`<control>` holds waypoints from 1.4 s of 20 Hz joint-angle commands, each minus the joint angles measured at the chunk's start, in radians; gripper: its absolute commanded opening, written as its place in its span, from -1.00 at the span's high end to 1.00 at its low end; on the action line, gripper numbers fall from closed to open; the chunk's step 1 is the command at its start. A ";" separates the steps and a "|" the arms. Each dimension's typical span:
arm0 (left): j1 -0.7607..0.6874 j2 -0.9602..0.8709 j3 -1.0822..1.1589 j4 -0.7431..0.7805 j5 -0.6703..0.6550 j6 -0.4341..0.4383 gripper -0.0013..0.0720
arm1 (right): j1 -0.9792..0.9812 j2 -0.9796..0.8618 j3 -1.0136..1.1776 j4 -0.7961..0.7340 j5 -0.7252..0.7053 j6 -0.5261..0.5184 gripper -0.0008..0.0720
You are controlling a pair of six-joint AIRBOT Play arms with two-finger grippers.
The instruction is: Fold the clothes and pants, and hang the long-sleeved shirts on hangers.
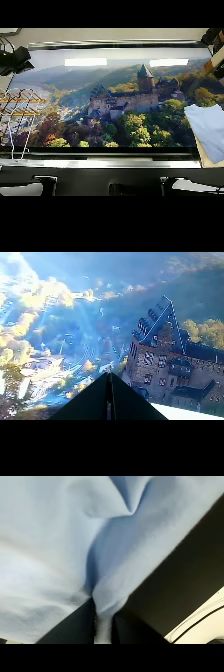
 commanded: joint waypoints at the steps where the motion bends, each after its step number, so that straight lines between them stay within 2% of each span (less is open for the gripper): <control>1: 0.000 0.000 0.000 0.000 0.000 0.000 0.93 | 0.000 0.000 -0.002 -0.006 0.021 0.000 0.87; 2: 0.000 0.000 0.000 0.000 0.000 0.000 0.93 | 0.000 0.000 -0.005 -0.007 0.036 0.000 0.86; 3: 0.000 0.000 0.000 0.000 0.000 0.000 0.93 | 0.000 0.000 -0.007 -0.010 0.049 0.000 0.59; 4: 0.000 0.000 0.000 0.000 0.000 0.000 0.93 | 0.000 0.000 -0.006 -0.030 0.056 0.001 -0.16; 5: 0.000 0.000 0.000 0.000 0.000 0.000 0.93 | 0.000 0.000 -0.006 -0.063 0.061 0.000 -0.63; 6: 0.000 0.000 0.000 0.000 0.000 0.000 0.93 | 0.000 0.002 -0.006 -0.112 0.059 0.002 -0.64; 8: 0.000 0.000 0.000 0.000 0.000 0.001 0.93 | 0.000 0.034 -0.005 -0.175 0.015 0.027 -0.57; 10: 0.000 0.000 0.000 0.001 0.000 0.021 0.93 | 0.002 0.088 0.001 -0.127 -0.075 0.021 -0.26; 14: -0.005 -0.003 -0.020 0.062 0.002 0.113 0.93 | 0.040 0.177 0.088 0.293 -0.304 -0.135 -0.01; 16: -0.025 -0.003 -0.081 0.137 0.002 0.131 0.93 | 0.153 0.200 0.114 0.442 -0.385 -0.197 0.12; 18: -0.055 0.005 -0.182 0.221 0.006 0.132 0.93 | 0.324 0.203 0.124 0.541 -0.398 -0.261 0.48; 19: -0.069 0.015 -0.240 0.250 0.021 0.146 0.93 | 0.417 0.203 0.123 0.571 -0.395 -0.279 0.73; 21: -0.091 0.053 -0.366 0.254 0.087 0.191 0.93 | 0.620 0.203 0.124 0.579 -0.400 -0.294 0.87; 24: -0.098 0.100 -0.474 0.254 0.135 0.217 0.93 | 0.859 0.203 0.123 0.523 -0.424 -0.286 0.87; 28: -0.098 0.098 -0.480 0.280 0.086 0.213 0.93 | 0.990 0.203 0.123 0.491 -0.447 -0.281 0.87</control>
